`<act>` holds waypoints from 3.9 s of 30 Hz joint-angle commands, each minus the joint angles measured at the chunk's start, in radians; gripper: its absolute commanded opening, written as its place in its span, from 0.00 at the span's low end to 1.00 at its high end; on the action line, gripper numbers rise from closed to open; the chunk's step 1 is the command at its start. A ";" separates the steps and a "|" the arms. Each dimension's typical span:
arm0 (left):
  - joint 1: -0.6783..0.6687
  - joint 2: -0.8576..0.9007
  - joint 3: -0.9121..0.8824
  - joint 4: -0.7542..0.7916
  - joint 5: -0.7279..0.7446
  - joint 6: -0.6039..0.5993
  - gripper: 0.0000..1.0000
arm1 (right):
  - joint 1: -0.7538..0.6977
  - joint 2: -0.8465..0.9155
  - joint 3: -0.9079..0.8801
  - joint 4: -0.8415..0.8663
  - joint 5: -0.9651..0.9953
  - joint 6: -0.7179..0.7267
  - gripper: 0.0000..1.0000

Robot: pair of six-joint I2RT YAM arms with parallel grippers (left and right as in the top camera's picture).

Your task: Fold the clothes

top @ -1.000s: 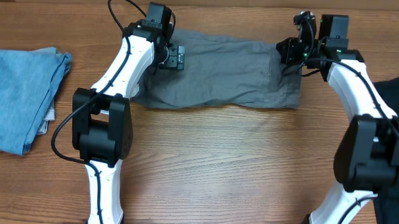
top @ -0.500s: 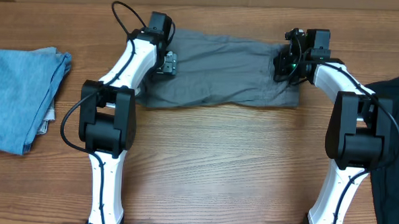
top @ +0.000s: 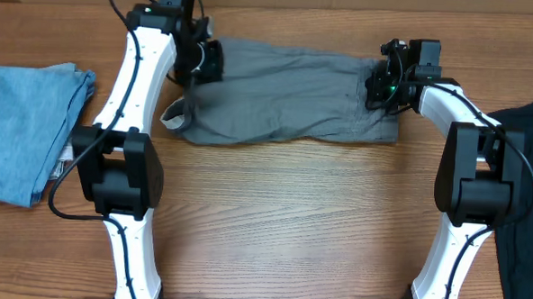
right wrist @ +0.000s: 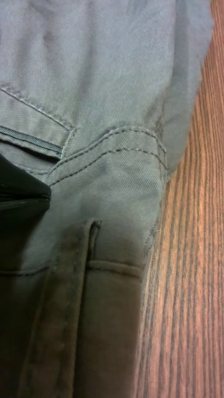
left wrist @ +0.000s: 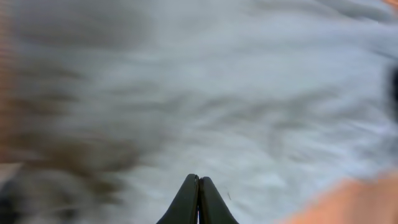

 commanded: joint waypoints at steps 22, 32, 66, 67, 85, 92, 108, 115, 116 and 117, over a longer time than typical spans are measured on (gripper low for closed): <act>-0.272 0.205 -0.014 -0.085 0.008 0.107 0.06 | 0.002 0.001 -0.009 0.004 0.017 0.000 0.04; -0.036 0.227 -0.014 -0.207 -0.130 0.134 0.05 | 0.002 0.001 -0.009 0.001 0.018 0.000 0.04; 0.218 0.238 0.163 -0.209 -0.104 0.134 1.00 | 0.002 0.001 -0.013 0.006 0.018 0.000 0.09; 0.214 0.245 0.133 -0.173 -0.080 0.150 1.00 | 0.002 0.001 -0.013 0.006 0.018 0.000 0.09; 0.057 0.251 -0.009 0.016 0.053 0.186 0.91 | 0.002 0.001 -0.013 0.009 0.018 0.000 0.09; 0.060 0.251 -0.008 0.046 0.124 0.185 0.30 | 0.002 0.002 -0.013 0.009 0.018 0.000 0.09; 0.225 0.249 0.364 -0.285 -0.217 0.189 0.04 | 0.150 -0.032 0.027 -0.043 0.010 0.001 0.08; 0.204 0.249 0.526 -0.367 -0.334 0.189 0.04 | 0.181 -0.156 0.029 -0.048 -0.005 0.018 0.19; 0.196 0.249 0.542 -0.369 -0.334 0.188 0.04 | 0.179 -0.177 0.029 -0.050 -0.005 0.030 0.19; 0.189 0.249 0.550 -0.371 -0.334 0.188 0.04 | 0.176 -0.198 0.029 -0.055 -0.004 0.031 0.19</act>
